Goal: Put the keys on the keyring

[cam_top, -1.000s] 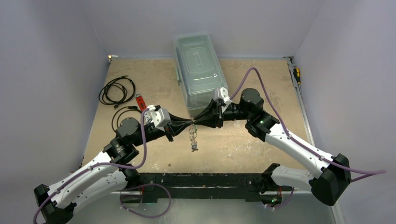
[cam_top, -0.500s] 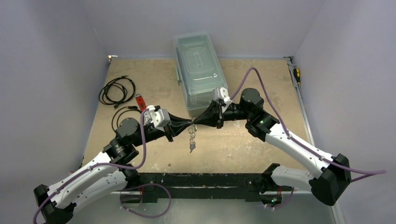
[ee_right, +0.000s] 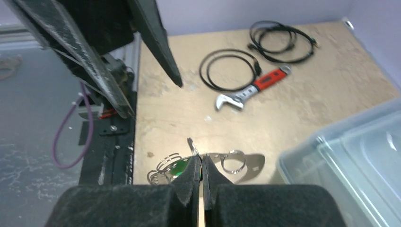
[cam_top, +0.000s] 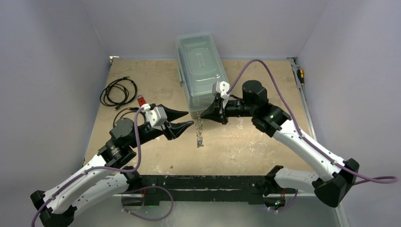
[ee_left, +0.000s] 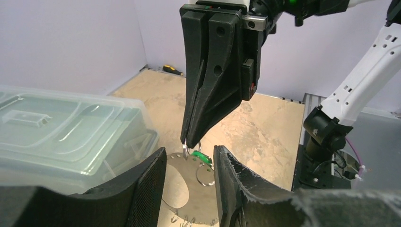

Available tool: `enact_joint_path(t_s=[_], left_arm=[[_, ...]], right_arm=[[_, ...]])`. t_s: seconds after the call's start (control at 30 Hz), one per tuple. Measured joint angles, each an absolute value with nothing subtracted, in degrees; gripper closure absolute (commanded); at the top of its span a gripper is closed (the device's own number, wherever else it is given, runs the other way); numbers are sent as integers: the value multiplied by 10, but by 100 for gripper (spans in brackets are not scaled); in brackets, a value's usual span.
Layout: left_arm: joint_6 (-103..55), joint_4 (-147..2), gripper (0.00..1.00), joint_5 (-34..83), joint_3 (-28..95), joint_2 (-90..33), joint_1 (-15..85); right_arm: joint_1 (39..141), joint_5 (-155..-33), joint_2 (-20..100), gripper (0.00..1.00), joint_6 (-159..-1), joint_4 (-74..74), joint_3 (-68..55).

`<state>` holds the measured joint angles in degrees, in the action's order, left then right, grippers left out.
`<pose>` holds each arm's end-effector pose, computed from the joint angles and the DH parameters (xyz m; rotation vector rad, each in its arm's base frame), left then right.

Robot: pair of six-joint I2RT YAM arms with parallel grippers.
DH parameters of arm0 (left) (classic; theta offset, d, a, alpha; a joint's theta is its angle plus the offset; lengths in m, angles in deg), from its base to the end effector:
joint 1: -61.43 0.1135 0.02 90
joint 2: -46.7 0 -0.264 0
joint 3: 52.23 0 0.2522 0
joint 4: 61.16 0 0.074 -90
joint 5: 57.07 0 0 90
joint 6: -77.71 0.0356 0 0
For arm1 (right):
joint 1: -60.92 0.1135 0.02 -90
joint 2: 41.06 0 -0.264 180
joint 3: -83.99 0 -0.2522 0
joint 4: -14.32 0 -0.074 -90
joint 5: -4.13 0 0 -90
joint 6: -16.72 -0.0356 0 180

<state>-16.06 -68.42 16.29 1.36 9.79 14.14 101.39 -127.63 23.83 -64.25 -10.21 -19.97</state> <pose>0.0991 -0.1224 0.3621 0.7746 1.2617 -0.9343 0.1773 0.1824 0.3781 -1.2374 1.3976 1.0388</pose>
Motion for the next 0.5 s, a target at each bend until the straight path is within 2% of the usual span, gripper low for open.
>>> enact_joint_path(t_s=[0.17,0.5], left_arm=[[-128,-714,56,175,52,82,141],[-42,-807,50,140,129,-10,141]], right_arm=[[1014,-1197,257,100,-591,-222,-120],[1016,-1112,261,100,-558,-367,-82]])
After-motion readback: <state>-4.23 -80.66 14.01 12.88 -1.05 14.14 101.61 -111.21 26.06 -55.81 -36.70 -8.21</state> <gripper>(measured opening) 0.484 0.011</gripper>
